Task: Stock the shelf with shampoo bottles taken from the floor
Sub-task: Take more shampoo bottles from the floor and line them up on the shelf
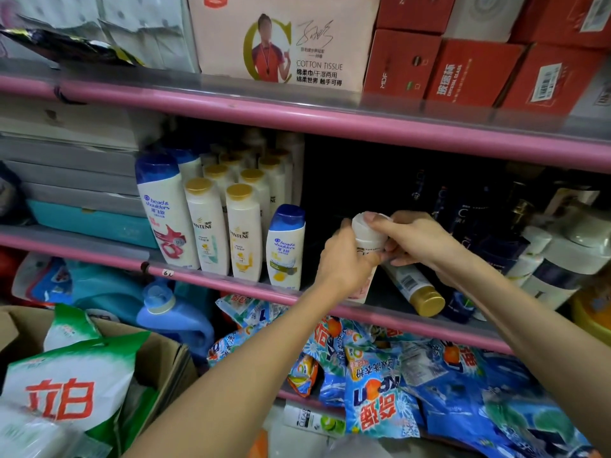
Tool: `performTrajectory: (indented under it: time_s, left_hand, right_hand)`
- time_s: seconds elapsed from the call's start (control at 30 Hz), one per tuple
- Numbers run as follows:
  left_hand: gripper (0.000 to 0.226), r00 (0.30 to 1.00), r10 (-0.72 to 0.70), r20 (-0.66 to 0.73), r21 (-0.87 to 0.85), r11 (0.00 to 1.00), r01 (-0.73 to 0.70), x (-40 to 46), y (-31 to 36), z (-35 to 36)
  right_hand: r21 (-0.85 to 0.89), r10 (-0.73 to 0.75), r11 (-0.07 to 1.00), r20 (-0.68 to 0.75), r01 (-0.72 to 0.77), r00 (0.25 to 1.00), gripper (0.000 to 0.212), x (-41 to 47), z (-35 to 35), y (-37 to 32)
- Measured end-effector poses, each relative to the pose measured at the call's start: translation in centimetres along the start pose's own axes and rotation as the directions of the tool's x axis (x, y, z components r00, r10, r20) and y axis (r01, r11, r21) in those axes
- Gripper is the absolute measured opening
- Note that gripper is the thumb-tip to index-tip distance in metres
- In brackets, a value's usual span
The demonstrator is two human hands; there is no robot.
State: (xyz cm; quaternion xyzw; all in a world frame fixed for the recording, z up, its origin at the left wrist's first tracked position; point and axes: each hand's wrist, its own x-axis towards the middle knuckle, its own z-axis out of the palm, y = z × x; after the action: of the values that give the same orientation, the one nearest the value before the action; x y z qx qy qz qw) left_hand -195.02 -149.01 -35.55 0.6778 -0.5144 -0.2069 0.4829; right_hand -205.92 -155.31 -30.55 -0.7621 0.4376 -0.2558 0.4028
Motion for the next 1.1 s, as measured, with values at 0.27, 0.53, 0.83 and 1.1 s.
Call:
performTrajectory:
  time_s: [0.27,0.53,0.83,1.1]
  left_hand:
    - [0.057,0.984,0.007,0.18,0.081,0.996,-0.022,1.1,0.8,-2.9]
    - [0.043,0.919,0.203,0.337,0.361,0.874,-0.325,3.1,4.0,-7.5]
    - [0.034,0.901,0.216,0.376,0.482,0.785,-0.389,3.8,3.7,-9.9]
    - [0.034,0.896,0.205,0.393,0.512,0.76,-0.399,3.8,3.8,-10.1]
  right_hand:
    - [0.025,-0.029,0.999,0.164,0.026,0.986,0.051,-0.8,0.2,2.5]
    - [-0.103,-0.111,0.988,0.052,0.116,0.992,0.033,-1.6,6.1,6.6]
    - [-0.193,-0.159,0.97,-0.039,0.149,0.986,0.043,-1.1,9.3,5.9]
    - [-0.175,-0.117,0.979,-0.045,0.107,0.992,0.043,-1.3,9.5,5.7]
